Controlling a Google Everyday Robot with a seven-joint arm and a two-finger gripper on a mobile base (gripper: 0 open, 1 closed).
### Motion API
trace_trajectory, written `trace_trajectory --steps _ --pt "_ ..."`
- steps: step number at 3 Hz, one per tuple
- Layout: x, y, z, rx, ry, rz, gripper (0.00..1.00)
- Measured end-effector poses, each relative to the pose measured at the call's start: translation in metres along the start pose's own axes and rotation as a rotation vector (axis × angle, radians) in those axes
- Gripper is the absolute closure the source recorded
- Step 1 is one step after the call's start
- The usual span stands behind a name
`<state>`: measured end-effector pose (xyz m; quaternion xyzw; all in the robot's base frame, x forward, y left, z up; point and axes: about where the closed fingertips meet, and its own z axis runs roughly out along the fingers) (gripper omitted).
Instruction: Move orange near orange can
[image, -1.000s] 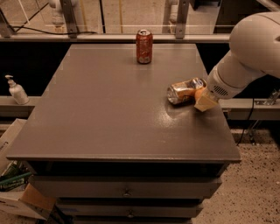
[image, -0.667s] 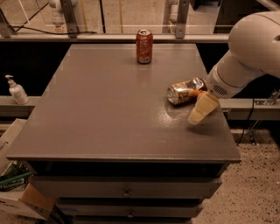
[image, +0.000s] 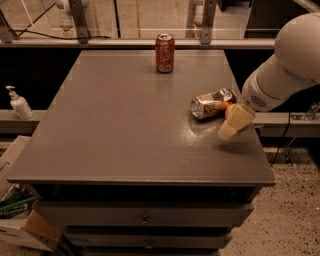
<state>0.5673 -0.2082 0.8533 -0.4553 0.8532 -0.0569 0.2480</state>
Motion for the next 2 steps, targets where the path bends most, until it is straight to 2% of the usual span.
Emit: trace_trajectory --steps 1,2 --pt "-0.002 -0.013 -0.018 0.013 -0.123 0.005 0.00" --pt "0.002 -0.022 -0.042 -0.019 -0.229 -0.026 0.00"
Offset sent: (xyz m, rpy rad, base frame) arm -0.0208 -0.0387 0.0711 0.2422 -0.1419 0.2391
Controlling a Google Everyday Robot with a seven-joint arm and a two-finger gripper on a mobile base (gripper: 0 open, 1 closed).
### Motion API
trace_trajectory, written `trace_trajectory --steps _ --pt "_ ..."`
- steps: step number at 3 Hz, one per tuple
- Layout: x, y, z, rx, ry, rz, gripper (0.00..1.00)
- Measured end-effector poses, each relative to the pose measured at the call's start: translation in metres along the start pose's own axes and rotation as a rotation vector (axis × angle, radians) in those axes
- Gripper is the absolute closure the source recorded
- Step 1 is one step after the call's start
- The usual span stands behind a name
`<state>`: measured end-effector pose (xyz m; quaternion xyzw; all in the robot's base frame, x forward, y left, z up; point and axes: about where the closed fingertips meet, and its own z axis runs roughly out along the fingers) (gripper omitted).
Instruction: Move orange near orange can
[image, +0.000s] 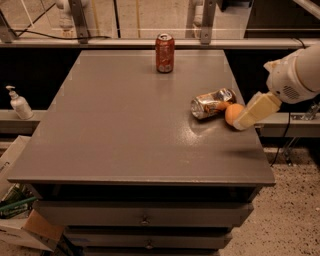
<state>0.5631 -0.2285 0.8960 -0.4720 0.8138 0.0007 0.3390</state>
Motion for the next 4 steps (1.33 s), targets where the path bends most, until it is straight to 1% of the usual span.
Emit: trace_trajectory --steps 1,2,3,4 --pt "-0.006 0.001 -0.004 -0.007 -0.020 -0.049 0.00" --pt "-0.006 0.001 -0.004 -0.007 -0.019 -0.047 0.00" --pt "-0.008 -0.002 -0.001 -0.017 -0.019 -0.064 0.00" --pt "0.008 -0.011 -0.003 -0.025 -0.005 -0.070 0.00"
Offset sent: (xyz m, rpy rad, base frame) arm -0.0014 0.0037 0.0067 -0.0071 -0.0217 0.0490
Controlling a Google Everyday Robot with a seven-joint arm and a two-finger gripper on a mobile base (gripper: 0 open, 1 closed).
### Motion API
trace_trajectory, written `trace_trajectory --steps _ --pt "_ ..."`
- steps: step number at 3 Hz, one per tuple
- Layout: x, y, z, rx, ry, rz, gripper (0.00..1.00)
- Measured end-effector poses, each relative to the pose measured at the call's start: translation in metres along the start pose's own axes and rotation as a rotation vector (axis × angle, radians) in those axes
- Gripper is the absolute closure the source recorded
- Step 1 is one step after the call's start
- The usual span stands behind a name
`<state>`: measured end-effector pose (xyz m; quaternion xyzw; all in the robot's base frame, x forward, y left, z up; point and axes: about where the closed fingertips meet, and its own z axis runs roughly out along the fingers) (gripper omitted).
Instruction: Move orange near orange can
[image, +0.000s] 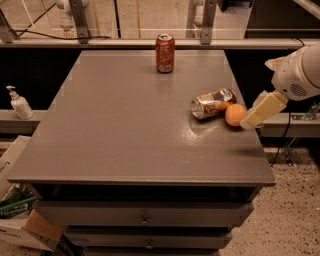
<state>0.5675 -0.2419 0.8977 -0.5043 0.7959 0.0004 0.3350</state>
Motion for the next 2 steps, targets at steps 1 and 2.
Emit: trace_trajectory --steps 1,2 --pt "0.0477 -0.0167 -0.0211 -0.011 0.005 0.028 0.00" --pt "0.0478 -0.0169 -0.0214 -0.011 0.005 0.027 0.00"
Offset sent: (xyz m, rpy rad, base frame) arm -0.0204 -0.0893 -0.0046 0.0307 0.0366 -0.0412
